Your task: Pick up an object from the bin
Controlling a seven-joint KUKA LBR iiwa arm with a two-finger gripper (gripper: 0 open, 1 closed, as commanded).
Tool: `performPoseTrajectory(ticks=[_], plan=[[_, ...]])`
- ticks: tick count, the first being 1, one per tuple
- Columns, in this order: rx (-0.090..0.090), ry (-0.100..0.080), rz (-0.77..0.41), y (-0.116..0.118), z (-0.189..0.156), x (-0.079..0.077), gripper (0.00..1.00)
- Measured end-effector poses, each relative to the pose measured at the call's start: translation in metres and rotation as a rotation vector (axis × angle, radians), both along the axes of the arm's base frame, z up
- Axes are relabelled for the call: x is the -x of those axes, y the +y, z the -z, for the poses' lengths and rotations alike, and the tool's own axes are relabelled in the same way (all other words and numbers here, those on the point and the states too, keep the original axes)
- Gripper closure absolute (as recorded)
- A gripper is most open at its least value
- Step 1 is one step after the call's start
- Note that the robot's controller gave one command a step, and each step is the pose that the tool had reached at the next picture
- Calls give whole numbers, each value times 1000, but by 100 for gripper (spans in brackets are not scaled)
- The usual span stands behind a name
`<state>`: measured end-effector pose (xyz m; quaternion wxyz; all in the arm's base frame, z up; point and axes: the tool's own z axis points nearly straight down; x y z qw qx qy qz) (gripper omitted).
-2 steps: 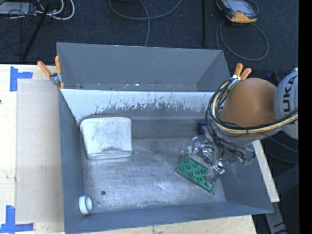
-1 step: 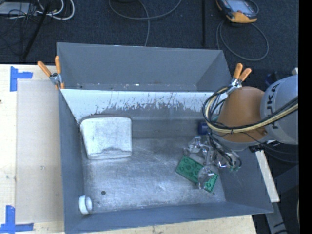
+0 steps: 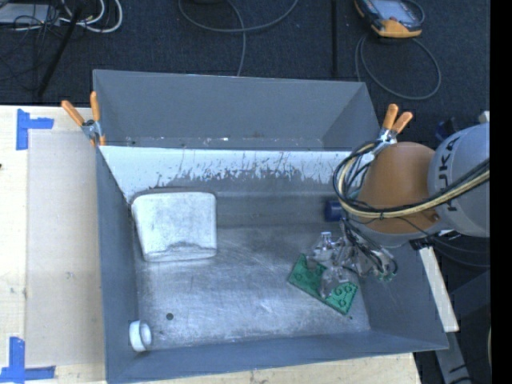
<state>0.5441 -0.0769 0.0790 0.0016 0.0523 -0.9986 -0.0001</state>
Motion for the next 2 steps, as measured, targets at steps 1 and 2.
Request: performPoseTrajectory(ticks=[1,2], plan=[[0,-8,-266,1,-103,8,100],[2,-6,-609,-58,-189,42,100]])
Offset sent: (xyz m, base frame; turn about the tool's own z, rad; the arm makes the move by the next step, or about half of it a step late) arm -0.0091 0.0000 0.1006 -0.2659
